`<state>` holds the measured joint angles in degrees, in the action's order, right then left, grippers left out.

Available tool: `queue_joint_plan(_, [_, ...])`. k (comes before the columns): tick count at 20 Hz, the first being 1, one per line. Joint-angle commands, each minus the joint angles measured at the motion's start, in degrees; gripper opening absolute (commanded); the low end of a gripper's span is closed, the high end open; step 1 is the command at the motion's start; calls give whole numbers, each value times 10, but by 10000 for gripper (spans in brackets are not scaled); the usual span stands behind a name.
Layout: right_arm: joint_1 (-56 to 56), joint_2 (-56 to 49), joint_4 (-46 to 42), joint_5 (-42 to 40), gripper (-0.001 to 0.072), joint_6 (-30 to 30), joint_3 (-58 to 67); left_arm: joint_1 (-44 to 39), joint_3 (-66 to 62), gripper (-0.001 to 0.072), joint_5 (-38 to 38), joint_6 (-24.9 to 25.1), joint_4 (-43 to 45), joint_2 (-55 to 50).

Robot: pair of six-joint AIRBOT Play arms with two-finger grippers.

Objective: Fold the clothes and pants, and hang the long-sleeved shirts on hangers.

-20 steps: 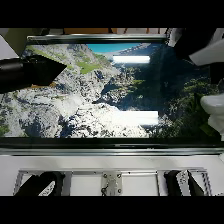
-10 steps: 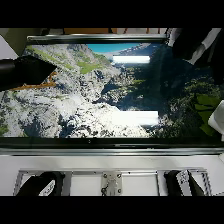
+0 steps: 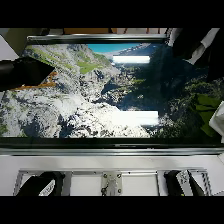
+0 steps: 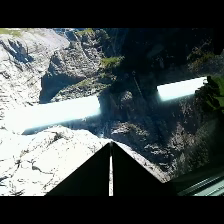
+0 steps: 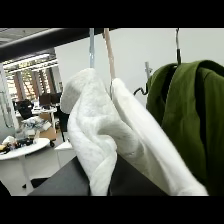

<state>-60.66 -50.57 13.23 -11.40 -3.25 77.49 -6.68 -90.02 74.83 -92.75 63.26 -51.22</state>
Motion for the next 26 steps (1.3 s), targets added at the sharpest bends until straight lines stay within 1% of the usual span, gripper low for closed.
queue_joint_plan(1, [0, 0, 12, 12, 22, 0, -12, 0, 0, 22, -1, 0, 0, 0])
queue_joint_plan(4, [0, 3, 12, 14, 36, 0, -12, 1, 0, 21, -1, 0, 0, 0])
queue_joint_plan(5, [0, 5, 12, 14, 78, 0, -12, 1, 0, 22, -1, 0, 0, 0])
queue_joint_plan(6, [0, 9, 12, 14, 338, 2, -12, 0, 0, 21, -3, 0, 0, 0])
queue_joint_plan(7, [0, 12, 12, 14, 568, 2, -12, 0, 0, 21, -5, 0, 0, 0])
queue_joint_plan(8, [0, 16, 12, 14, 632, 2, -12, 1, 0, 22, -5, 0, 0, 0])
queue_joint_plan(10, [0, 30, 12, 19, 631, 2, -12, 1, 0, 21, -5, 0, 0, 0])
queue_joint_plan(11, [0, 40, 12, 35, 631, 2, -12, 0, 0, 22, -5, 0, 0, 0])
queue_joint_plan(12, [0, 58, 12, 80, 631, 2, -12, 0, 0, 22, -5, 0, 0, 0])
queue_joint_plan(15, [0, 91, 12, 323, 629, 3, -12, 0, 0, 22, -5, 0, 0, -1])
queue_joint_plan(17, [1, 85, 6, 506, 627, 40, -13, 0, 0, 22, -5, 0, 1, -2])
queue_joint_plan(18, [18, 82, 3, 564, 557, 45, -17, 0, 0, 22, -5, 0, 0, -5])
queue_joint_plan(19, [46, 78, 2, 591, 475, 61, -25, -1, 2, 22, -3, 0, 0, -9])
queue_joint_plan(20, [85, 75, -10, 606, 472, 76, -37, -5, 2, 22, -1, 0, 0, -15])
queue_joint_plan(21, [137, 73, -42, 610, 472, 94, -50, -13, 2, 21, 2, 0, 0, -23])
queue_joint_plan(23, [259, 71, -146, 610, 473, 137, -80, -40, 2, 22, 1, 0, -2, -42])
queue_joint_plan(25, [390, 63, -265, 624, 472, 194, -105, -76, 2, 22, -5, 27, -2, -67])
queue_joint_plan(26, [454, 54, -319, 631, 471, 233, -116, -89, 2, 22, -9, 34, -2, -81])
